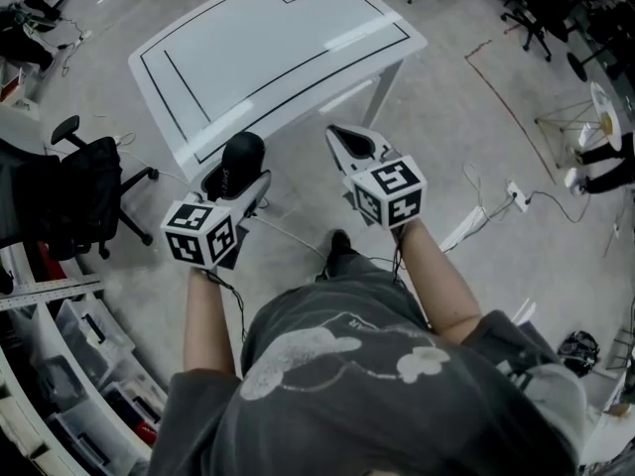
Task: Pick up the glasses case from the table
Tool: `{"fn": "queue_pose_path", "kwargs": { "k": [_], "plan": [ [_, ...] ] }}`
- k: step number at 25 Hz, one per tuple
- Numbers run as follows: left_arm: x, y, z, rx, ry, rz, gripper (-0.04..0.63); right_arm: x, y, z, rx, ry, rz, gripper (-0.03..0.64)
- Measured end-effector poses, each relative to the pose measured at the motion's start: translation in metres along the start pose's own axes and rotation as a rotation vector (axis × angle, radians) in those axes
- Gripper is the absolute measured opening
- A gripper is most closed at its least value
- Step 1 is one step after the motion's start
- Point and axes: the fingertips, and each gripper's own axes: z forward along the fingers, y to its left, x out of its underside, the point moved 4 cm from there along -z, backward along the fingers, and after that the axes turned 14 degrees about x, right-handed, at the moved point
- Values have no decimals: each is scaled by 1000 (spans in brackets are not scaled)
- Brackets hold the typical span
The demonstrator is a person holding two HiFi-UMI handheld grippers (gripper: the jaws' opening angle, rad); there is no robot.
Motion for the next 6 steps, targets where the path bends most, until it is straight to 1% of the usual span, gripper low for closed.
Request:
{"fn": "queue_pose_path", "kwargs": {
  "k": [6],
  "plan": [
    [29, -17, -47, 28, -6, -9, 337, 9, 47, -32, 13, -4, -11, -2]
  ]
}}
